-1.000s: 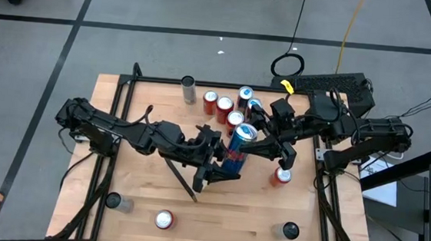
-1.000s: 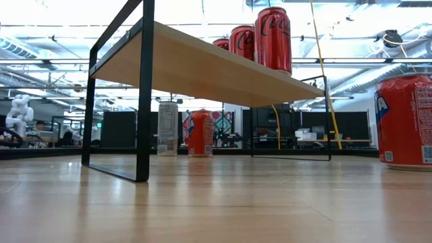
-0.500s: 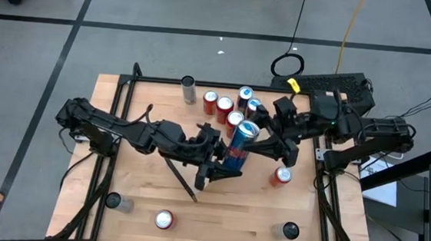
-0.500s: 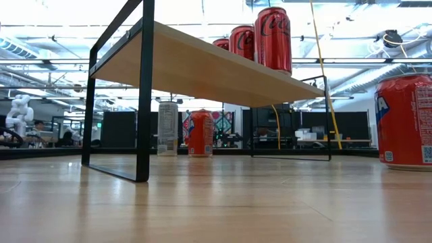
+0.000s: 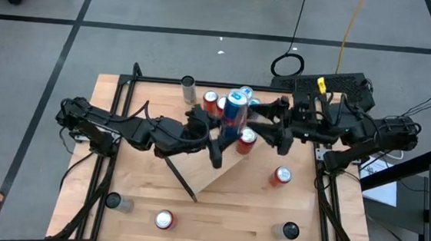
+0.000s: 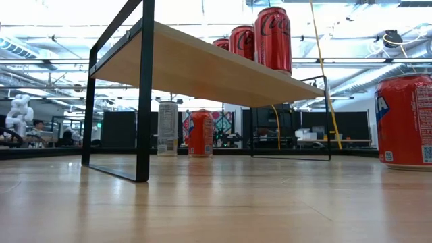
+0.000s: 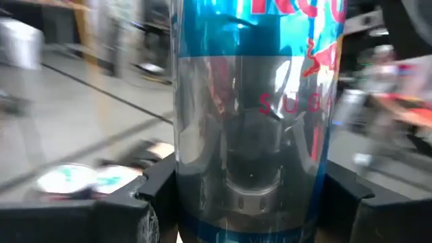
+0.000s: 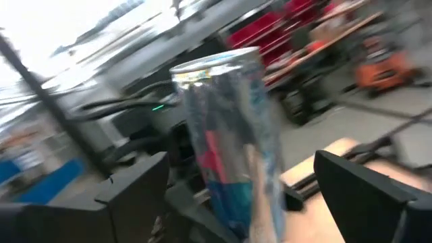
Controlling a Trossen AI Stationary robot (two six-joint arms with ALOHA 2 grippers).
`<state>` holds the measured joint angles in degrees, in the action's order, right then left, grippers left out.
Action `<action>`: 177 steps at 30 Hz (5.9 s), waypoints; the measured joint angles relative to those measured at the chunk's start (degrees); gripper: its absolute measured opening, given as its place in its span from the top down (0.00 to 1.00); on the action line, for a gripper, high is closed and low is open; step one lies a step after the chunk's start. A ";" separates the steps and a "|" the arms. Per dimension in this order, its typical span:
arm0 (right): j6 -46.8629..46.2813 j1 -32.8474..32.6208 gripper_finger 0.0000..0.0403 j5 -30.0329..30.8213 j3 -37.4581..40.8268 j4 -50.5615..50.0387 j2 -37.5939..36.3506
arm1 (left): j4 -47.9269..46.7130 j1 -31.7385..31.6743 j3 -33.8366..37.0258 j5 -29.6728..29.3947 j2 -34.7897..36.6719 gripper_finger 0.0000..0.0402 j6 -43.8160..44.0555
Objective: Place canned beverage on shelf
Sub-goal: Put the blue soda can on the shelf
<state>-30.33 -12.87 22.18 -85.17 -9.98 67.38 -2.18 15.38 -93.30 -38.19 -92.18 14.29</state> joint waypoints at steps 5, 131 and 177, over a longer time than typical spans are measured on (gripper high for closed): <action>3.83 -0.76 0.14 10.98 -0.01 2.68 1.18 | -0.84 -0.04 -0.02 -11.46 0.00 0.42 -5.33; -5.25 6.41 0.28 -11.29 0.01 8.66 5.08 | -8.00 3.54 -3.21 -8.20 -1.84 0.41 1.80; 9.58 5.45 0.39 4.85 0.01 7.99 6.60 | -8.00 1.05 -3.28 -20.34 -4.94 0.41 -7.50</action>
<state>-20.75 -7.42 27.03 -85.17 -1.99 73.97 -10.17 16.43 -96.57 -58.52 -97.12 6.79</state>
